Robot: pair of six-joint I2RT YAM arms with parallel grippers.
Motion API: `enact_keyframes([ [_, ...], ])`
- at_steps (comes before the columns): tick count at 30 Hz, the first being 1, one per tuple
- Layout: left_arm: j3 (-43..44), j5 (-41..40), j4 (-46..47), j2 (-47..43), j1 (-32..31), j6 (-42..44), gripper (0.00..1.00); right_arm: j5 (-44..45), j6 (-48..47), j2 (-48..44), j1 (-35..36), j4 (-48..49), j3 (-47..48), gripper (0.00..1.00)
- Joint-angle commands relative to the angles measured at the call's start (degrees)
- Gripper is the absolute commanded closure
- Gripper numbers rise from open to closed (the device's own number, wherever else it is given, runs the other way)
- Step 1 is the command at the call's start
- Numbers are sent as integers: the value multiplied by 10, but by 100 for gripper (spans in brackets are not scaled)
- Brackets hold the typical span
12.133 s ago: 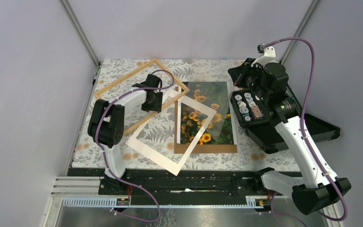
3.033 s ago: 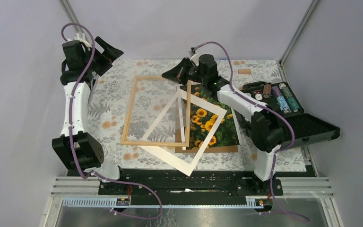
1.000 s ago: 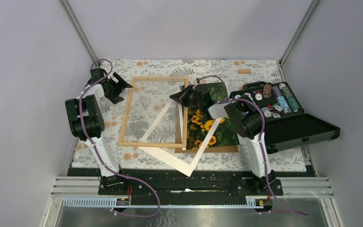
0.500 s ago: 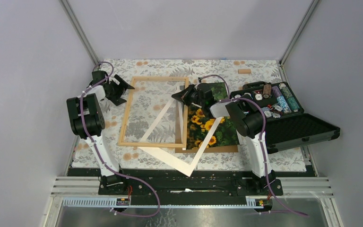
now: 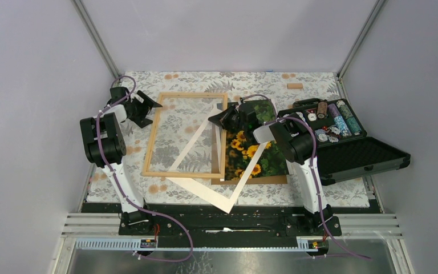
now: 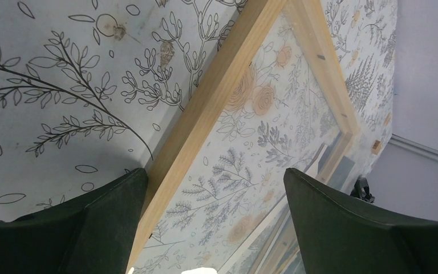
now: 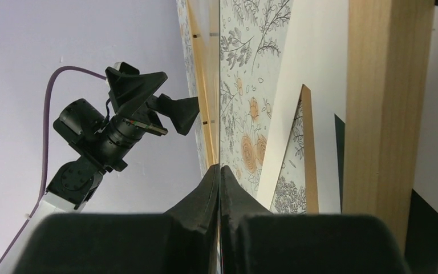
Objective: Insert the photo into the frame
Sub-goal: Place the photo frame item in the photo frame.
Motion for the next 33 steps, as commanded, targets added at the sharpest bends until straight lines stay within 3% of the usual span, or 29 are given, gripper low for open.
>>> enact_keyframes([
  [1, -14, 20, 30, 3, 0, -15, 6, -36, 2, 5, 0, 24, 22, 86],
  [3, -18, 18, 31, 1, -1, -17, 6, -40, -3, 0, -1, 6, 23, 76],
  [6, -23, 15, 35, 0, -3, -19, 6, -44, -8, -11, 0, -16, 18, 73],
  [9, -26, 15, 37, 0, -7, -22, 6, -52, 5, -11, 0, -21, 22, 79],
  [14, -28, 16, 39, 1, -12, -22, 6, -63, 47, 1, -1, -7, 34, 99],
  [22, -29, 17, 40, 0, -13, -24, 6, -74, 132, 11, -2, 55, 37, 100],
  [33, -30, 21, 42, -3, -12, -26, 6, -68, 158, 0, -2, 75, 33, 100],
])
